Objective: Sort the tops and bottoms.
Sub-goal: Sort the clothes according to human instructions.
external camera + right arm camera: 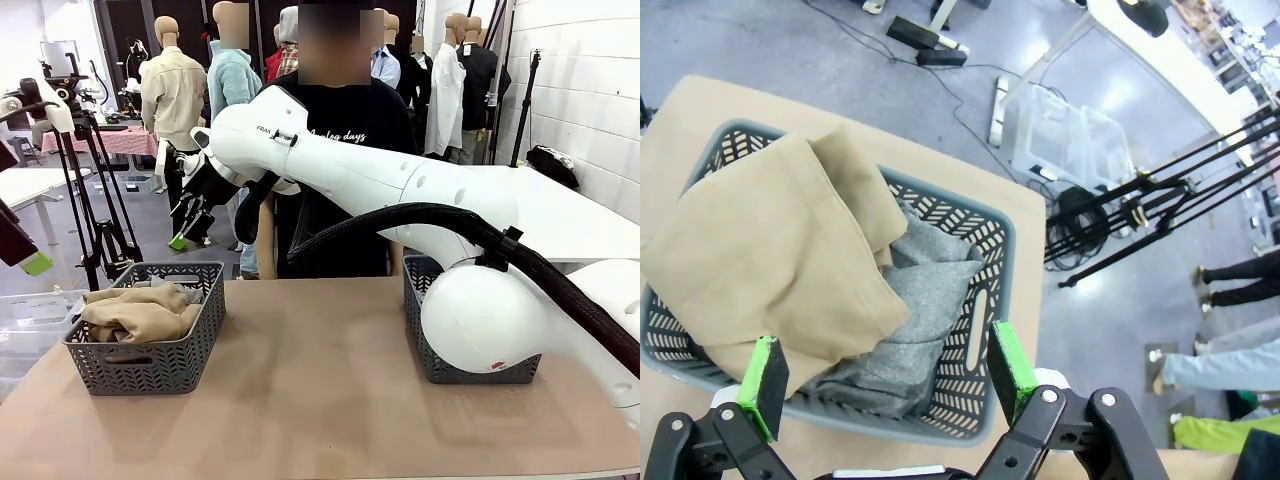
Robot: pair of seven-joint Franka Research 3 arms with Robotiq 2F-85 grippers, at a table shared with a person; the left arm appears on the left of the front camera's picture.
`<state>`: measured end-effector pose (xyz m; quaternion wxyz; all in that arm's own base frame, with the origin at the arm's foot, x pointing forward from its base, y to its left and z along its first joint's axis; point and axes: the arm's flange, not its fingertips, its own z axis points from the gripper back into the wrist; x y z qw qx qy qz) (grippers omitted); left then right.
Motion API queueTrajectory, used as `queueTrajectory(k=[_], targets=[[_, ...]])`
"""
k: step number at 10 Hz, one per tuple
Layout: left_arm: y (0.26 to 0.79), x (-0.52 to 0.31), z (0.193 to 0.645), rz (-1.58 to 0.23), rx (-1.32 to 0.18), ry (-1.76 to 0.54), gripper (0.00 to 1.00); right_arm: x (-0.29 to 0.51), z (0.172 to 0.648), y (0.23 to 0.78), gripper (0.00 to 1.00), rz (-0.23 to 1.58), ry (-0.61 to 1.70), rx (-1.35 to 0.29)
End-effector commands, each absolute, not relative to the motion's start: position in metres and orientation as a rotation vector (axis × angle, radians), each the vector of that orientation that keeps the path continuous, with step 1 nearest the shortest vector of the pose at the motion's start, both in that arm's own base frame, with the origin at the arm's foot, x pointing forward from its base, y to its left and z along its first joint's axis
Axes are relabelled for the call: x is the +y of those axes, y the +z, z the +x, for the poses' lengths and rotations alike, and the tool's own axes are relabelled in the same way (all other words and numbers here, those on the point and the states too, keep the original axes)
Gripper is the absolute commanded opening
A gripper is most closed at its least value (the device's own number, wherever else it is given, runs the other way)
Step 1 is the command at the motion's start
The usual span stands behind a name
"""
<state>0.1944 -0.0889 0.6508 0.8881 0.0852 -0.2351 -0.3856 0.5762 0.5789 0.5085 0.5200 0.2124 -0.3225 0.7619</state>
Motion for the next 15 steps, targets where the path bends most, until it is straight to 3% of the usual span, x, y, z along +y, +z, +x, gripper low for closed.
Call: queueTrajectory(k=[1,4,6,11,15], targets=[[0.652,-0.087,0.194,0.186,-0.479,-0.794,1.0,0.579,0.576,0.508,1.0,0.509,1.827,-0.773],[0.652,-0.087,0.194,0.186,-0.479,-0.794,1.0,0.541,0.546,0.551,1.0,0.389,1.75,-0.631],[0.652,-0.087,0.194,0.186,-0.479,-0.794,1.0,0.491,0.513,0.566,1.0,0.393,1.583,-0.588],[0.652,-0.087,0.194,0.186,-0.479,-0.794,1.0,0.363,0.433,0.562,1.0,0.375,1.266,-0.494],[0.652,-0.087,0.194,0.186,-0.479,-0.794,1.0,0.265,0.333,0.538,1.0,0.422,1.03,-0.518]])
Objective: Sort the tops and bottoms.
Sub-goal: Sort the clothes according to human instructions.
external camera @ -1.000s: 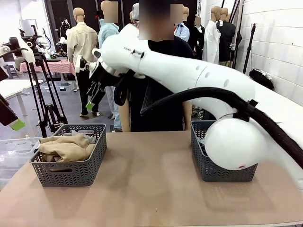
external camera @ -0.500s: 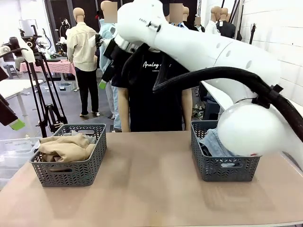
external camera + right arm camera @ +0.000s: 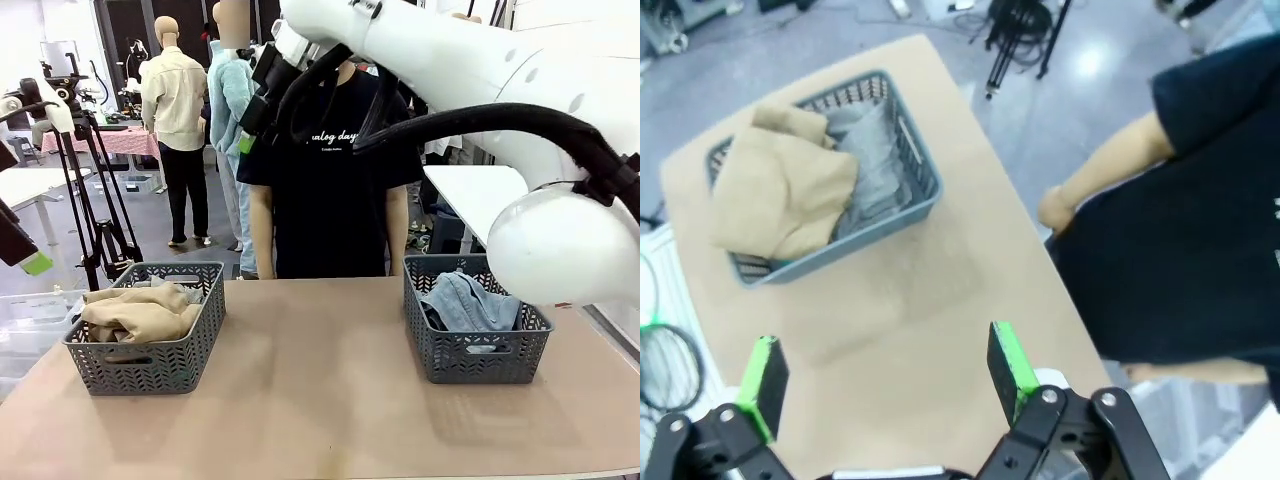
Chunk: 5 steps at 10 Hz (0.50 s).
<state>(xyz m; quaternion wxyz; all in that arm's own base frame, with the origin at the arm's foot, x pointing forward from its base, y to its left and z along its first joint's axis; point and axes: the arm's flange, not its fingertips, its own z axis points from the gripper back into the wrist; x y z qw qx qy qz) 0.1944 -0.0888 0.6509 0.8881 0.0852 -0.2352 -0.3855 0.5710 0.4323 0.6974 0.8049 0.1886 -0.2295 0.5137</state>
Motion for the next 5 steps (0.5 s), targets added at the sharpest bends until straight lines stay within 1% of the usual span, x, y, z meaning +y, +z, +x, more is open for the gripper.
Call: queueTrajectory(k=[1,5], targets=[[0.652,-0.087,0.194,0.186,-0.479,-0.794,1.0,0.251,0.31,0.532,1.0,0.456,0.981,-0.508],[0.652,-0.087,0.194,0.186,-0.479,-0.794,1.0,0.188,0.206,0.515,1.0,0.498,0.675,-0.532]])
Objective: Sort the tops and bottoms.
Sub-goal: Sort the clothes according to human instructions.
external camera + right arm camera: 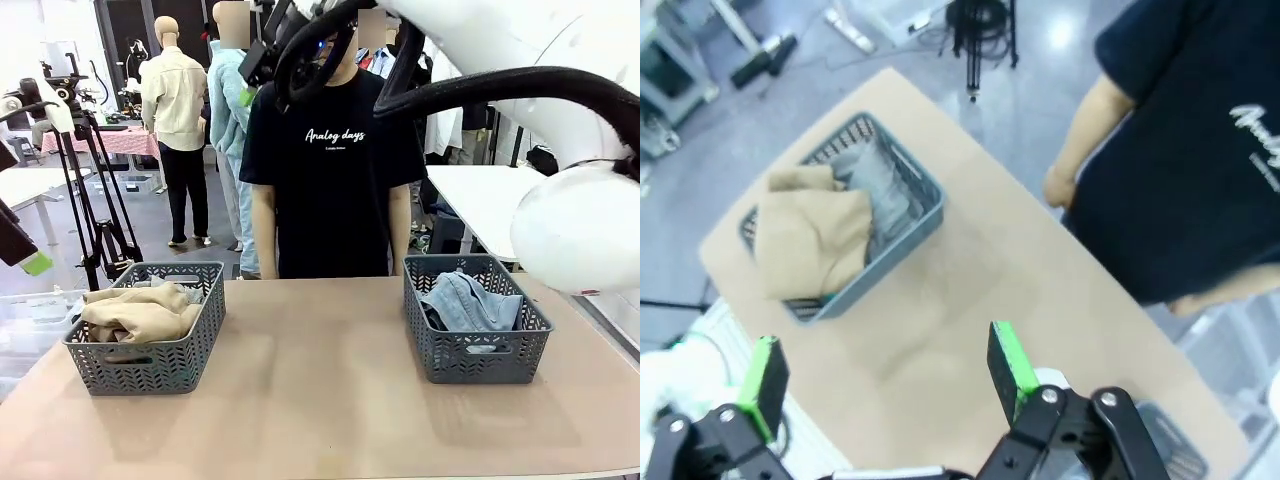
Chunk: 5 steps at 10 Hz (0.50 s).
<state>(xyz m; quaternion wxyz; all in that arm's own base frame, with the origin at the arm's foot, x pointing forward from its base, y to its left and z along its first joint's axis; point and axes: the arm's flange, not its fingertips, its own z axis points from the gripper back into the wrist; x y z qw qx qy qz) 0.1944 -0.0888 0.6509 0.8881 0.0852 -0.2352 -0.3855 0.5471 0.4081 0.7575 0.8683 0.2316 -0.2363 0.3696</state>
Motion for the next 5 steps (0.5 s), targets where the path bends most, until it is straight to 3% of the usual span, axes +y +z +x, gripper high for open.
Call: queueTrajectory(k=[1,2,3,5], targets=[[0.652,-0.087,0.194,0.186,-0.479,-0.794,1.0,0.183,0.19,0.516,1.0,0.477,0.635,-0.537],[0.652,-0.087,0.194,0.186,-0.479,-0.794,1.0,0.186,0.194,0.523,1.0,0.417,0.615,-0.525],[0.652,-0.087,0.194,0.186,-0.479,-0.794,1.0,0.402,0.54,0.772,1.0,0.493,0.708,-0.501],[0.652,-0.087,0.194,0.186,-0.479,-0.794,1.0,0.402,0.54,0.772,1.0,0.493,0.708,-0.501]])
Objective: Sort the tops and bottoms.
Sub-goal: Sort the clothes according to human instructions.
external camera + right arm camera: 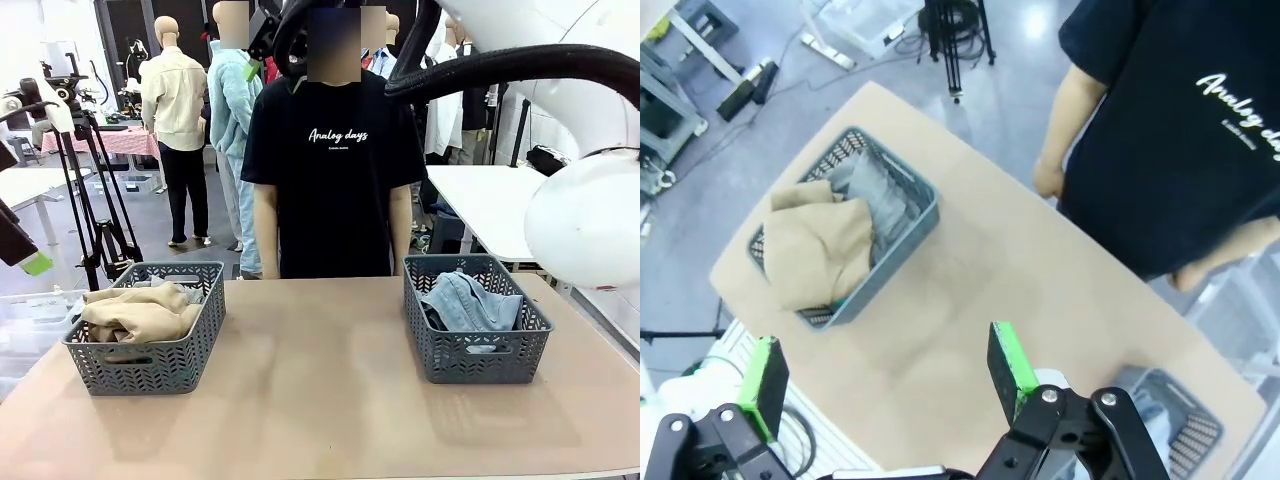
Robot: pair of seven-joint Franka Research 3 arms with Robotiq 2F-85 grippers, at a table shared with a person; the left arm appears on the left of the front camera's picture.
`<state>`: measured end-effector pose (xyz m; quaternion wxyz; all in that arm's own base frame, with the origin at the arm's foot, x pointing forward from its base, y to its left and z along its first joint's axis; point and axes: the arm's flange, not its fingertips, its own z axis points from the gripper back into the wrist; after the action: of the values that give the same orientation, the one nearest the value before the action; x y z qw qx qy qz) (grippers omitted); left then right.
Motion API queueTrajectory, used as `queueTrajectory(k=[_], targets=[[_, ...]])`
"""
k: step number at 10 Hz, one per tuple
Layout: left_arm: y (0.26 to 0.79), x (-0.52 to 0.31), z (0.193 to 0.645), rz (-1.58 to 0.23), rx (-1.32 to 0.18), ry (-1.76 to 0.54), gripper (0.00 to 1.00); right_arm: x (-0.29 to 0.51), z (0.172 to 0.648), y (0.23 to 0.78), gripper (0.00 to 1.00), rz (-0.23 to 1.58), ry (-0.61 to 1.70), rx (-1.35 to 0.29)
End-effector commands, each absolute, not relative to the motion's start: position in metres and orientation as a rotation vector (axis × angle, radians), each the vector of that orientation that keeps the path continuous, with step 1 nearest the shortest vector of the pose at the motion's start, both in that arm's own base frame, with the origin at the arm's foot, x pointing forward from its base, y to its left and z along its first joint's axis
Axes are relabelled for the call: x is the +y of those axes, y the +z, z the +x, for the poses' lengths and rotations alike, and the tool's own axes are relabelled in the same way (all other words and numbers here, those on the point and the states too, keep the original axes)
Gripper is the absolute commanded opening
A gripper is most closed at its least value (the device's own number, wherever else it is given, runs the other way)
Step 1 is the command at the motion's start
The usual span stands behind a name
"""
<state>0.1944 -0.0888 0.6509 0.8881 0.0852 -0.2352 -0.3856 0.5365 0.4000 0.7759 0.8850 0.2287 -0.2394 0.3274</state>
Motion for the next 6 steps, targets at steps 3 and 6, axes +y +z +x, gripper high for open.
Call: queueTrajectory(k=[3,6], targets=[[0.652,-0.087,0.194,0.186,-0.479,-0.794,1.0,0.419,0.554,0.764,1.0,0.349,0.777,-0.307],[0.652,-0.087,0.194,0.186,-0.479,-0.794,1.0,0.343,0.546,0.754,1.0,0.155,0.663,-0.044]])
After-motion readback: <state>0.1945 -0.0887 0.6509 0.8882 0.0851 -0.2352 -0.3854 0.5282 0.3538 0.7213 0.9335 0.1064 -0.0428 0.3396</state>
